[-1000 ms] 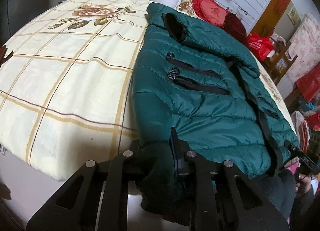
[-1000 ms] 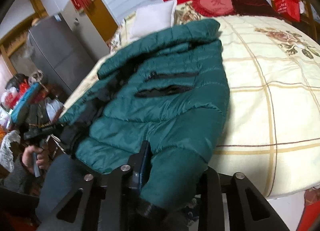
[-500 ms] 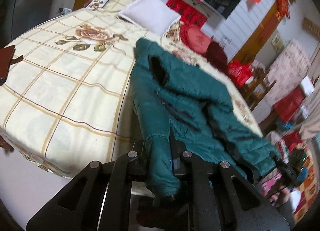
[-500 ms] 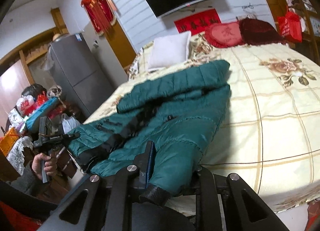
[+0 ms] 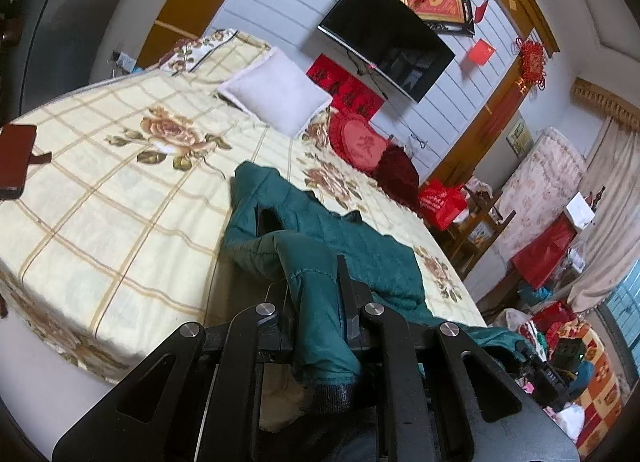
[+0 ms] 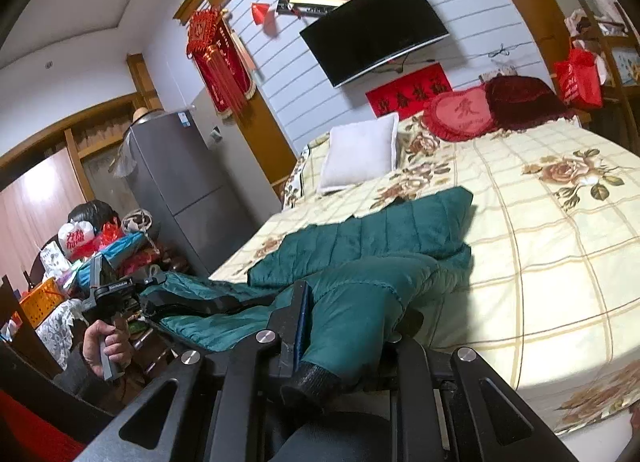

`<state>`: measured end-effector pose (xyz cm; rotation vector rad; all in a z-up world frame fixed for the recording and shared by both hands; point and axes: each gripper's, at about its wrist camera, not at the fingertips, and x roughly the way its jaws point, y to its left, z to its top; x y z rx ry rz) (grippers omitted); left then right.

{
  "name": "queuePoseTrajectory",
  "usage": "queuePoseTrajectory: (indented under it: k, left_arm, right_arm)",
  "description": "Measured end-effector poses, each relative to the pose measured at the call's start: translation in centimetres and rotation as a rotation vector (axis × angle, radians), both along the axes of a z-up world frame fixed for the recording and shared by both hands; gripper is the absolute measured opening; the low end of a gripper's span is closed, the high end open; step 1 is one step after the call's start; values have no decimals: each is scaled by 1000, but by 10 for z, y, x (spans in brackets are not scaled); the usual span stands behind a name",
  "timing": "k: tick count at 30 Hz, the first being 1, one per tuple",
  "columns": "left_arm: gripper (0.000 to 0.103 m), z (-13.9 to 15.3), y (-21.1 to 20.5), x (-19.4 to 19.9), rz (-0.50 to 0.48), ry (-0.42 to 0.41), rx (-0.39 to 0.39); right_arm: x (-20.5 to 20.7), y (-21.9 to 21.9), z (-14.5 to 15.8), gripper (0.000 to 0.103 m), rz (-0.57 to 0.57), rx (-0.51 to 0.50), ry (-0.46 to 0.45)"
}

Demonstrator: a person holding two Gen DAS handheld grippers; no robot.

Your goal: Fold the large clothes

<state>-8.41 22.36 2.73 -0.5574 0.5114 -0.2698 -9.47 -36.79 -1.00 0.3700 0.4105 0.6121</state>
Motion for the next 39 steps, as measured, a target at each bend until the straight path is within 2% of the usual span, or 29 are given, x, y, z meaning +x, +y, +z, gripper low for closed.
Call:
queuePoseTrajectory:
  k: [4, 6, 9, 12, 16, 20, 25, 30, 34, 39]
  left_arm:
    - [11, -2, 0, 12, 41, -7, -19]
    - [11, -3, -1, 24, 53, 15, -14]
    - [11, -1, -7, 48, 70, 80, 59]
    - [11, 8, -14, 67, 69, 91, 133]
    - [12, 21, -18, 96, 53, 81, 167]
    - [12, 28, -17, 137, 46, 110, 159]
    - [12, 22, -18, 203, 51, 186, 152]
    - [12, 17, -22, 247, 80, 189, 184]
    - [12, 4, -23, 282, 108, 231, 193]
    - [12, -16, -31, 325, 117, 272, 285]
  right_arm:
    - [12, 1, 3, 17, -22, 1, -3]
    - [18, 0, 5, 17, -40, 1, -8]
    - [37, 4, 9, 17, -67, -14, 5]
    - [67, 8, 13, 17, -98, -33, 72]
    - [101, 13, 31, 17, -127, -66, 113]
    - [134, 19, 53, 17, -145, -101, 148]
    - [192, 30, 61, 17, -179, -177, 270]
    - [237, 36, 60, 17, -211, -174, 307]
    - [275, 42, 56, 17, -255, -174, 321]
    - [324, 58, 41, 17, -309, -209, 343]
